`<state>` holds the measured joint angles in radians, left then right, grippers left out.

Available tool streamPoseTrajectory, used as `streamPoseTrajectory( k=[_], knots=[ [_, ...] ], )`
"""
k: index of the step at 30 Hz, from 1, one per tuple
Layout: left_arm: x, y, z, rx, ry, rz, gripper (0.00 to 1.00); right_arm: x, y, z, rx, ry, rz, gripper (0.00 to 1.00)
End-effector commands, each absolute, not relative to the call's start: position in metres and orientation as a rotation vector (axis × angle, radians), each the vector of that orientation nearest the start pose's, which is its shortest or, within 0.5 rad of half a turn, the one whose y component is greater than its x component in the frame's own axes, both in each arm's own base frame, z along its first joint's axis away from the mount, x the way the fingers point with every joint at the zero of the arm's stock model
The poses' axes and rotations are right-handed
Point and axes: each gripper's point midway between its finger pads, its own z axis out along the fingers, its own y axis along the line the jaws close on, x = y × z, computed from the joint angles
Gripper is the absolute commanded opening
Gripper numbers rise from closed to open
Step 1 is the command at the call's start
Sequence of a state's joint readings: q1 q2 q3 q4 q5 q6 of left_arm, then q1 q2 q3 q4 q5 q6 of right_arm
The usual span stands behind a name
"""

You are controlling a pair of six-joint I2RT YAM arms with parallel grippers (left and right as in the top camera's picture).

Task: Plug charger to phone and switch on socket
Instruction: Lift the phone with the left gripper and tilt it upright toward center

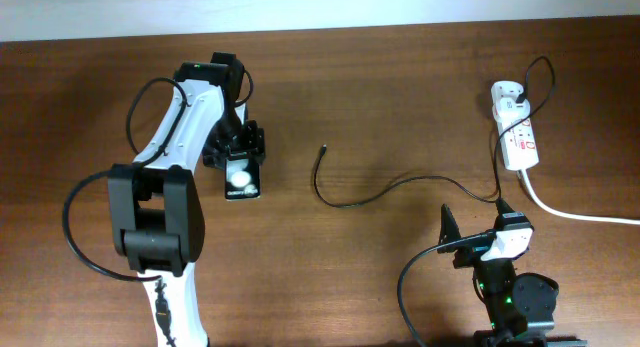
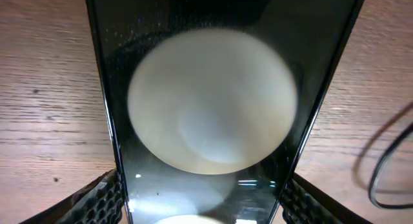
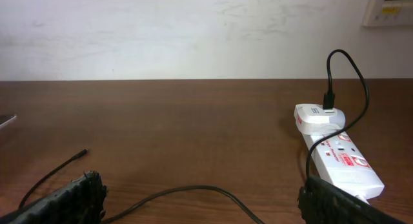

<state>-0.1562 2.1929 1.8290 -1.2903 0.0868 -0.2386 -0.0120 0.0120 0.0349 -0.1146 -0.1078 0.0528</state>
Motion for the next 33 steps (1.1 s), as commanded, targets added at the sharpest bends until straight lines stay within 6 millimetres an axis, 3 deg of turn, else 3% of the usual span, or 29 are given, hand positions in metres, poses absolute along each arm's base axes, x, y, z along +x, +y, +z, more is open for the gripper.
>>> streamPoseTrajectory(
  k=[1, 7, 14, 17, 24, 31, 33],
  knots=[
    [0.401, -0.089, 0.06, -0.126, 3.222, -0.216, 0.75, 0.244, 0.015, 0.158, -0.021, 1.664, 0.121, 0.99],
    [0.4, -0.133, 0.081, 0.162, 3.151, -0.653, 0.73, 0.244, 0.015, 0.158, -0.022, 1.664, 0.121, 0.99],
    [0.397, -0.164, 0.106, 0.265, 3.053, -0.976, 0.72, 0.244, 0.015, 0.158, -0.022, 1.664, 0.121, 0.99],
    [0.395, -0.167, 0.109, 0.277, 3.042, -1.023, 0.72, 0.244, 0.015, 0.158, -0.021, 1.664, 0.121, 0.99],
    [0.392, -0.193, 0.133, 0.383, 2.886, -1.321, 0.69, 0.244, 0.015, 0.158, -0.022, 1.664, 0.121, 0.99],
    [0.391, -0.205, 0.149, 0.369, 2.802, -1.487, 0.67, 0.244, 0.015, 0.158, -0.022, 1.664, 0.121, 0.99],
    [0.391, -0.211, 0.158, 0.359, 2.757, -1.574, 0.62, 0.244, 0.015, 0.158, -0.022, 1.664, 0.121, 0.99]
  ],
)
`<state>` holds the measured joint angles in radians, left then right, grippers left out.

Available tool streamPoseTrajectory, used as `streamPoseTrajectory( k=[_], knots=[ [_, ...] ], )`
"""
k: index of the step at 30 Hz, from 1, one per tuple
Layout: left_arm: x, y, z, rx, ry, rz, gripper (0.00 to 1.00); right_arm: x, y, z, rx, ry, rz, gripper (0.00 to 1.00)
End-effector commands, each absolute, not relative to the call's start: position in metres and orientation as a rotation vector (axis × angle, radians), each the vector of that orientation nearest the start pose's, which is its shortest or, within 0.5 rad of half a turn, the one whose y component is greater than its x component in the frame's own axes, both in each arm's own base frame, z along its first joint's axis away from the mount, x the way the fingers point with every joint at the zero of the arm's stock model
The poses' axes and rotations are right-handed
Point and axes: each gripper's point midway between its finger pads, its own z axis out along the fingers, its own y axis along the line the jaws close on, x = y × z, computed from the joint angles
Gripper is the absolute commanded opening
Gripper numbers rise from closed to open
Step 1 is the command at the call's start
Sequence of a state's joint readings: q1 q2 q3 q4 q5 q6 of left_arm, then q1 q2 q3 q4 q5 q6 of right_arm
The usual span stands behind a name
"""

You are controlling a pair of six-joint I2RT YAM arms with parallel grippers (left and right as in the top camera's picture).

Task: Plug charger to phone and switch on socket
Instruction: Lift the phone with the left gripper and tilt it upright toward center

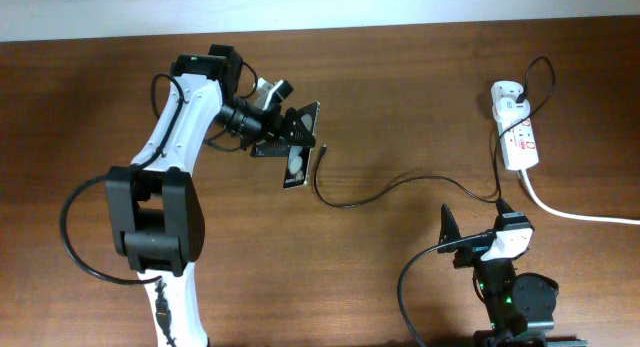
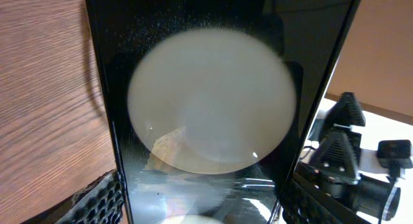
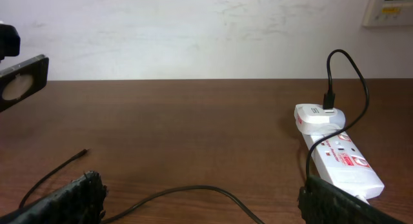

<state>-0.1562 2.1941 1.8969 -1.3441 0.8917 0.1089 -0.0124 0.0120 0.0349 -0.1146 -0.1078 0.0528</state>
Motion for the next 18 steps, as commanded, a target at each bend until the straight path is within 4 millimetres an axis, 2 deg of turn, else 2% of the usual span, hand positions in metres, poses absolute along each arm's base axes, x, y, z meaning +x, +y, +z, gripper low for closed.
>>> streamPoseTrajectory(
  k=[1, 6, 10, 18],
  knots=[
    [0.39, -0.212, 0.16, 0.355, 2.749, -1.596, 0.59, 0.244, 0.015, 0.158, -0.022, 1.664, 0.121, 0.99],
    [0.387, -0.215, 0.167, 0.335, 2.73, -1.663, 0.52, 0.244, 0.015, 0.158, -0.022, 1.664, 0.121, 0.99],
    [0.386, -0.222, 0.182, 0.313, 2.654, -1.794, 0.46, 0.244, 0.015, 0.158, -0.021, 1.664, 0.121, 0.99],
    [0.385, -0.225, 0.191, 0.295, 2.61, -1.872, 0.42, 0.244, 0.015, 0.158, -0.022, 1.664, 0.121, 0.99]
  ],
)
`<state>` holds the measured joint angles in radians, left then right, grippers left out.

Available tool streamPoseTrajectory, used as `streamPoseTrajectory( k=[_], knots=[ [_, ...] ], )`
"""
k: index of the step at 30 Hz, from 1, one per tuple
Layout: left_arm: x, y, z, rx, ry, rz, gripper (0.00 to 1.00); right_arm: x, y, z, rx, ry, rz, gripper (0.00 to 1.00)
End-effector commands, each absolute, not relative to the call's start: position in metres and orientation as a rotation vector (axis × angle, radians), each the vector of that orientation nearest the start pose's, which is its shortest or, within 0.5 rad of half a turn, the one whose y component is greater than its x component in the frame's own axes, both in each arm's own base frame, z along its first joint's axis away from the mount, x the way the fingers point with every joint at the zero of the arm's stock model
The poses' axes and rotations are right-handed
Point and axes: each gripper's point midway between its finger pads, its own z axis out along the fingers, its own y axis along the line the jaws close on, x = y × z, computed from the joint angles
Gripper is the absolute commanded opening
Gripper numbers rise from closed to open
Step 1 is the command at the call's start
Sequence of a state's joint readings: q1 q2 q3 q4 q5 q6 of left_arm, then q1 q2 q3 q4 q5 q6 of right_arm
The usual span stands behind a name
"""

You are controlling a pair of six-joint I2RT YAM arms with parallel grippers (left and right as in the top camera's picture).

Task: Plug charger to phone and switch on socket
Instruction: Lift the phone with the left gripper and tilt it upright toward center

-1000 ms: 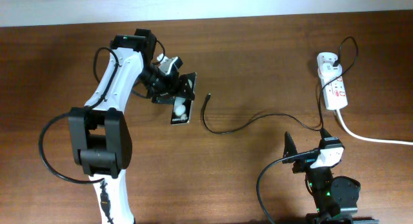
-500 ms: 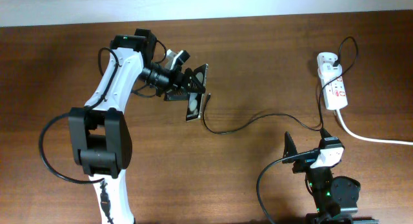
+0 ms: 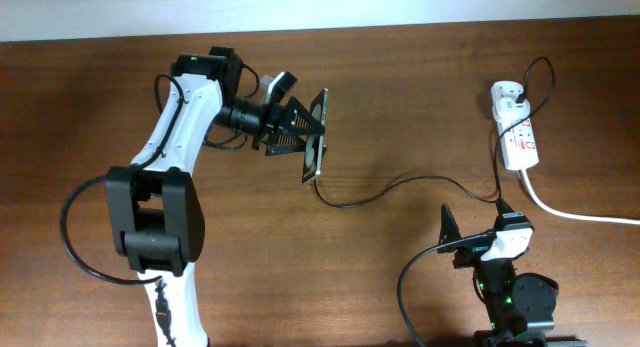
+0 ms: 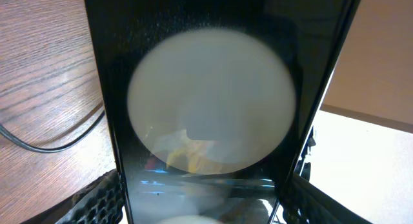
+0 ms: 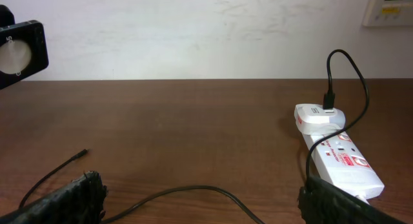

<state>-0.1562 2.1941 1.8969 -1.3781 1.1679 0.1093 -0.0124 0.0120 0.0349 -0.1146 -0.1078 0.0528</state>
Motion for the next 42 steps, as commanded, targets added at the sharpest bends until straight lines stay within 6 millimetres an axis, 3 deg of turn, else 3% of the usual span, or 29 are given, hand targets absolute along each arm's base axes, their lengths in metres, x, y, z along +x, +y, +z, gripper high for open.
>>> streamPoseTrajectory(
  k=[1, 7, 11, 19, 25, 27, 42],
  knots=[
    [0.385, -0.226, 0.192, 0.29, 2.605, -1.883, 0.42, 0.244, 0.015, 0.158, -0.021, 1.664, 0.121, 0.99],
    [0.377, -0.229, 0.21, 0.179, 2.569, -2.057, 0.36, 0.244, 0.015, 0.158, -0.021, 1.664, 0.121, 0.99],
    [0.367, -0.228, 0.213, -0.08, 2.705, -2.129, 0.36, 0.244, 0.015, 0.158, -0.022, 1.664, 0.121, 0.99],
    [0.366, -0.228, 0.213, -0.094, 2.715, -2.132, 0.29, 0.244, 0.015, 0.158, -0.022, 1.664, 0.121, 0.99],
    [0.364, -0.225, 0.206, -0.084, 2.763, -2.072, 0.18, 0.244, 0.015, 0.158, -0.021, 1.664, 0.121, 0.99],
    [0.364, -0.226, 0.208, -0.097, 2.754, -2.091, 0.2, 0.244, 0.015, 0.158, -0.021, 1.664, 0.121, 0.99],
    [0.363, -0.226, 0.208, -0.804, 2.962, -2.123, 0.11, 0.244, 0.015, 0.158, -0.022, 1.664, 0.121, 0.99]
  ],
)
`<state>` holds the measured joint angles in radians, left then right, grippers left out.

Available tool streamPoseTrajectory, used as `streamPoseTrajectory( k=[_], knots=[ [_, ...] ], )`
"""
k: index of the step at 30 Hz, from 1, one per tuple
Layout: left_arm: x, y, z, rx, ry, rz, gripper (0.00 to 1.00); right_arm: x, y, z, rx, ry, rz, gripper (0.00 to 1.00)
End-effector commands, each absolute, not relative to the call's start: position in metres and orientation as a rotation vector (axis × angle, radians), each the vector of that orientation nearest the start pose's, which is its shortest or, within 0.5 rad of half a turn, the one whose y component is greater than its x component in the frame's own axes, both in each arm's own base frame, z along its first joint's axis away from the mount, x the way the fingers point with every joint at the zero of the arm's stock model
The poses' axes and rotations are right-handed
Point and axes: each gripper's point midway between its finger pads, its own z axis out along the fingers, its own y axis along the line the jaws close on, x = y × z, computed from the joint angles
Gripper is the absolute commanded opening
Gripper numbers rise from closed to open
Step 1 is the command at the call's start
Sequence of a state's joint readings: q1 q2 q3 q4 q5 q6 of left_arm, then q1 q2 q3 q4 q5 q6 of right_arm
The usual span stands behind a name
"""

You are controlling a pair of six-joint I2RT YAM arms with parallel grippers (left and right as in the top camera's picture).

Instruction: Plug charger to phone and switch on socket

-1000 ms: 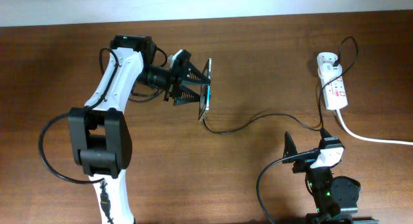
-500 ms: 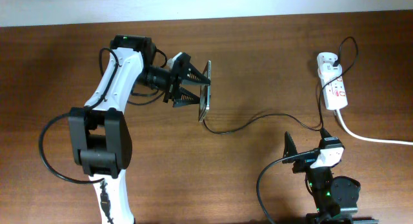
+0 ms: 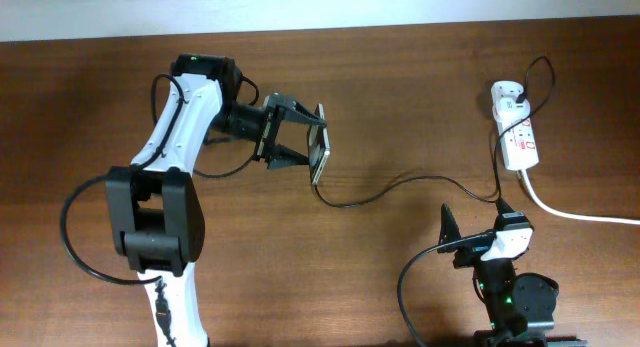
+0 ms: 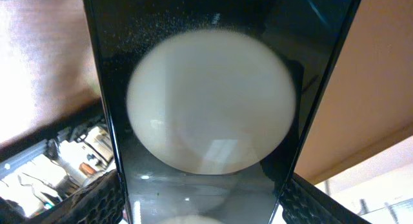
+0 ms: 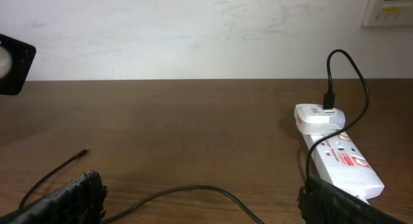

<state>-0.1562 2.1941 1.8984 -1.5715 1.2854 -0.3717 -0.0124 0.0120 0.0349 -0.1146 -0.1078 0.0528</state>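
My left gripper [image 3: 312, 139] is shut on the black phone [image 3: 320, 152] and holds it off the table, tipped on its edge over the cable's free end. In the left wrist view the phone [image 4: 213, 98], with its white round disc, fills the frame between the fingers [image 4: 97, 198]. The black charger cable [image 3: 400, 187] runs across the table to the white adapter [image 3: 505, 92] on the power strip [image 3: 522, 139]. Its small plug [image 5: 82, 152] lies on the wood. My right gripper [image 5: 203, 204] rests open near the front edge, with nothing in it.
The strip's white lead [image 3: 580, 215] runs off the right edge. Bare brown table [image 3: 420, 87] lies between the phone and the strip. A white wall stands behind the table's far edge in the right wrist view.
The left wrist has turned the phone further; behind it the wrist view now shows the room instead of the table. In the right wrist view the phone sits further left. The right arm is unchanged.
First the phone lay flat on the table at the left with my left gripper shut on it. Then it was lifted, tilted and further right by the cable end. Then it stood on edge, and now it is turned further, above the plug.
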Motion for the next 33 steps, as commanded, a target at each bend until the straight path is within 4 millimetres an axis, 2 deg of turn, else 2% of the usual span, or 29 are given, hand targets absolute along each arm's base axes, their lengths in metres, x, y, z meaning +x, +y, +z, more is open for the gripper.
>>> streamPoseTrajectory(
  k=[1, 10, 21, 33],
  knots=[
    [0.363, -0.226, 0.208, 0.566, -2.015, 1.441, 0.11, 0.244, 0.015, 0.158, -0.021, 1.664, 0.121, 0.99],
    [0.366, -0.221, 0.208, 0.694, -1.942, 1.374, 0.07, 0.244, 0.015, 0.158, -0.021, 1.664, 0.121, 0.99],
    [0.389, -0.18, 0.207, 0.806, -1.936, 1.444, 0.06, 0.244, 0.015, 0.158, -0.021, 1.664, 0.121, 0.99],
    [0.39, -0.177, 0.206, 0.812, -1.947, 1.44, 0.05, 0.244, 0.015, 0.158, -0.021, 1.664, 0.121, 0.99]
  ],
)
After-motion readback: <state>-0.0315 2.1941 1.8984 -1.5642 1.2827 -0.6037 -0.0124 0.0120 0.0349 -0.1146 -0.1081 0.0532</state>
